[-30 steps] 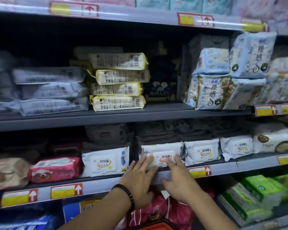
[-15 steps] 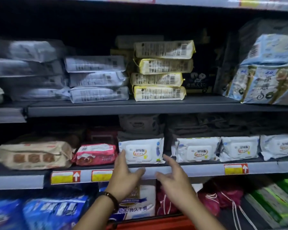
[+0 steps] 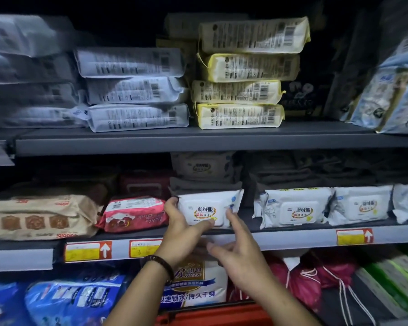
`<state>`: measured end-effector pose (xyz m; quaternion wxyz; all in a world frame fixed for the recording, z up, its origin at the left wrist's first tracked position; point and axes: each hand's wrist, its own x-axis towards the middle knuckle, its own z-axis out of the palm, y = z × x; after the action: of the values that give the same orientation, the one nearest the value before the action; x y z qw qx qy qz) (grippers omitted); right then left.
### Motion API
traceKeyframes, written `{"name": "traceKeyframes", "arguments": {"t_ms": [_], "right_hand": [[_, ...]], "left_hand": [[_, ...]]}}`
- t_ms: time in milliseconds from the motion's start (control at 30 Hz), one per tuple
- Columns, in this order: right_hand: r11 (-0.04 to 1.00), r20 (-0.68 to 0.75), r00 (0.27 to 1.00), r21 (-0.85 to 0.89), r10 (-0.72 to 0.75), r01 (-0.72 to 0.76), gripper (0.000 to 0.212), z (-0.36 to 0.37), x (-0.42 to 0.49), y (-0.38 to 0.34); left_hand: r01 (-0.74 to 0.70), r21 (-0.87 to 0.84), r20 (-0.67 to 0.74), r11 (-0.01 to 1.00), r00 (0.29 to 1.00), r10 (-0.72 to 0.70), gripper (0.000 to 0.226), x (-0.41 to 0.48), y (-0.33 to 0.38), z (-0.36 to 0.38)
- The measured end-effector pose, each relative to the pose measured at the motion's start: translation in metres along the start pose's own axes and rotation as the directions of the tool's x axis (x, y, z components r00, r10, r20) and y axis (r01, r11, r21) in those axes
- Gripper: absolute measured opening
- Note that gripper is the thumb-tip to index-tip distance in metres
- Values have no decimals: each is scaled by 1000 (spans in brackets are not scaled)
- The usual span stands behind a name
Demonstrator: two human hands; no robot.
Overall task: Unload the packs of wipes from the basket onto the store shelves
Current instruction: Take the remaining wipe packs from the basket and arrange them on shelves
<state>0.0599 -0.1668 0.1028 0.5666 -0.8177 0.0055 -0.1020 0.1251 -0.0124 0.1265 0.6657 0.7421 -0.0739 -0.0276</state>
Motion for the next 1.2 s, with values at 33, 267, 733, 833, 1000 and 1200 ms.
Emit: {"name": "traceKeyframes", "arguments": {"t_ms": [33,267,733,833,1000,1200], "right_hand": [[1000,-2,1000,12,-10,10,106,-1,1,3],[999,-91,996,-25,22,-25,111,-17,15,9],[900,-52,997,-431,51,-69,82,-5,-32,-3],[861,-6,996,-501,93,-83,84,-7,-28,-9],[846,16,997,-531,80,-59,79,-16,-18,-17],[819,43,993,-570,113,-69,82,-15,-23,-26]], "left_hand": [[3,-1,-3,1000,1000,-3,93,0,-1,0],[-107,270,56,957,994,95,101,-14,-8,16],[-75,807,42,586,997,69,95,-69,-8,36],[-81,811,79,580,996,30,96,-62,-6,32],[-109,790,118,604,993,26,97,-52,-6,28],[-168,726,198,667,980,31,92,-58,-4,3]]}}
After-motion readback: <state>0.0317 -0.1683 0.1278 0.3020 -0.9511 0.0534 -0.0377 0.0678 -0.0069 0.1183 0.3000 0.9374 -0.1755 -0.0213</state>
